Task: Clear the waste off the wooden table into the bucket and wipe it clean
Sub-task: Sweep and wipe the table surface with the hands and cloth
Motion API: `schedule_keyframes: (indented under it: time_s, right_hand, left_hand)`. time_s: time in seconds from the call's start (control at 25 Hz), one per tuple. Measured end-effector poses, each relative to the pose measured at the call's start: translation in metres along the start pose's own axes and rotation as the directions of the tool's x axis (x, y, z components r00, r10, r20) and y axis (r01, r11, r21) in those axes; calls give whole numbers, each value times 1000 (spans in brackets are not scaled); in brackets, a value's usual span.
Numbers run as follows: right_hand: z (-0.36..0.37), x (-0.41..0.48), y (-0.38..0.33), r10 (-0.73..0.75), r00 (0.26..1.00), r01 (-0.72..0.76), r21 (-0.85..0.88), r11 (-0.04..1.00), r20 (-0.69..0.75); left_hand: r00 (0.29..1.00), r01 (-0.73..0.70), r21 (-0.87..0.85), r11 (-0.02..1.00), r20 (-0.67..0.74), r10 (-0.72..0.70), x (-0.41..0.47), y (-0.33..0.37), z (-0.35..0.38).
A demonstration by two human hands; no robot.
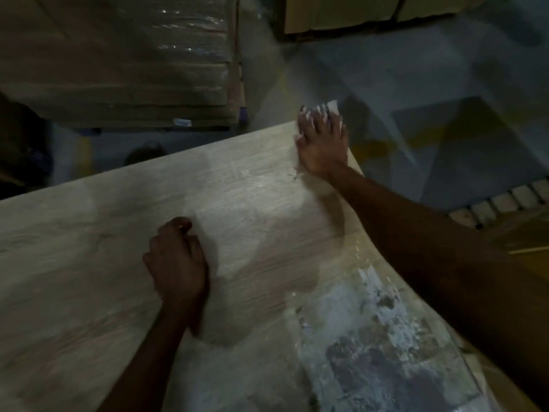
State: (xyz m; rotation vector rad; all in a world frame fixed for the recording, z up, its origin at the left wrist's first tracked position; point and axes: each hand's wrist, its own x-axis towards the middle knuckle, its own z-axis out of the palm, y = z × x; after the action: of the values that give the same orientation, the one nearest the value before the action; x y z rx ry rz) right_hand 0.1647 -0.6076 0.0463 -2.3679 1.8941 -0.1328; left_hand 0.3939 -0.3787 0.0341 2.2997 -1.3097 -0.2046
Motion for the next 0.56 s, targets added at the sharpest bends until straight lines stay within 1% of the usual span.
schedule_keyframes:
  time_s: [0.04,0.08,0.12,0.16,0.2,0.24,0.28,0.32,0.36,0.4,0.44,0.48,0.52,0.56]
  right_hand:
    - [-7,-5,8,-52,996,54,-19,998,68]
    - [-2,-16,11,-208,974,208,15,978,89]
    - [7,-28,17,-367,920,367,25,930,134]
    - [13,-28,27,-450,884,444,77,893,128]
    - [8,-21,38,-423,895,405,140,903,143]
    - [4,-12,43,-323,940,284,267,921,114]
    - [-2,-13,34,-257,960,199,376,905,109]
    - [1,-29,28,-263,955,175,462,870,134]
    - [0,-61,10,-337,930,275,328,904,147]
    - [7,-92,1,-461,879,430,213,878,124]
    - [6,-114,5,-546,828,524,170,835,128]
    - [10,-118,18,-572,817,558,142,817,79]
    - [7,-110,35,-460,887,454,116,883,29]
    - [4,-97,53,-252,967,253,98,962,-26]
  left_hand:
    - [1000,-13,-31,999,4,13,-1,11,8]
    - [1000,-2,-63,998,0,2,-3,23,14]
    - [1000,17,-80,997,-1,-17,-4,34,19]
    - [1000,24,-74,997,-5,-24,-3,40,23]
    - [1000,20,-58,998,-8,-20,-3,42,26]
    - [1000,14,-48,999,-13,-14,-3,42,27]
    - [1000,13,-52,999,-22,-14,-2,39,27]
    - [999,14,-65,998,-29,-15,-2,38,26]
    - [999,12,-83,996,-32,-15,-1,38,25]
    - [999,13,-95,995,-31,-16,-1,39,24]
    - [999,12,-97,995,-30,-15,-2,39,24]
    - [999,12,-90,996,-29,-15,-2,38,25]
    - [1000,10,-93,996,-28,-13,-3,37,25]
    - [999,10,-111,994,-31,-13,-3,37,24]
